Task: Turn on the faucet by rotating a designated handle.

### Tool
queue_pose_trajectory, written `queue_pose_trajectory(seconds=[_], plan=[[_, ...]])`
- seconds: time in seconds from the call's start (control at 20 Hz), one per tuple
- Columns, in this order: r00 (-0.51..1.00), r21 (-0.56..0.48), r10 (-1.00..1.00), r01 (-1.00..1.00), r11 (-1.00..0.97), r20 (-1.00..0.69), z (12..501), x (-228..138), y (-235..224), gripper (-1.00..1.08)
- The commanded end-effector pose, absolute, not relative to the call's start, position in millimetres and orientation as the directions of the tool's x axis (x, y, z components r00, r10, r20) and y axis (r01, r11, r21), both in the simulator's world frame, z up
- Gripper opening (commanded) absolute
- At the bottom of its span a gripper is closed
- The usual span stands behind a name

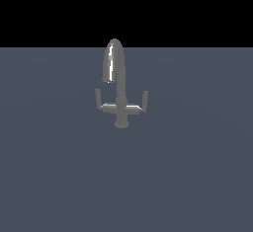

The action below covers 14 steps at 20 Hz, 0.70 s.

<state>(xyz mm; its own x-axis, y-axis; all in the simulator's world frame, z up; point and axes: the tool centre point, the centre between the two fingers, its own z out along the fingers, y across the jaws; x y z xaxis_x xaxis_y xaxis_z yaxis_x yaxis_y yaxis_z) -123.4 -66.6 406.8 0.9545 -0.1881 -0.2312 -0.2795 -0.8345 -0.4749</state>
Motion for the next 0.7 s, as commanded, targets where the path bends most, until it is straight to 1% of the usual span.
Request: queue_pose_trajectory(seconds=[0.0, 0.65], plan=[[0.946, -0.513, -0.196, -0.306, -0.802, -0.258, 396, -112, -73, -1.0], [0.896, -0.669, -0.206, -0.433, -0.604, -0.394, 333, -60, -94, -1.0]])
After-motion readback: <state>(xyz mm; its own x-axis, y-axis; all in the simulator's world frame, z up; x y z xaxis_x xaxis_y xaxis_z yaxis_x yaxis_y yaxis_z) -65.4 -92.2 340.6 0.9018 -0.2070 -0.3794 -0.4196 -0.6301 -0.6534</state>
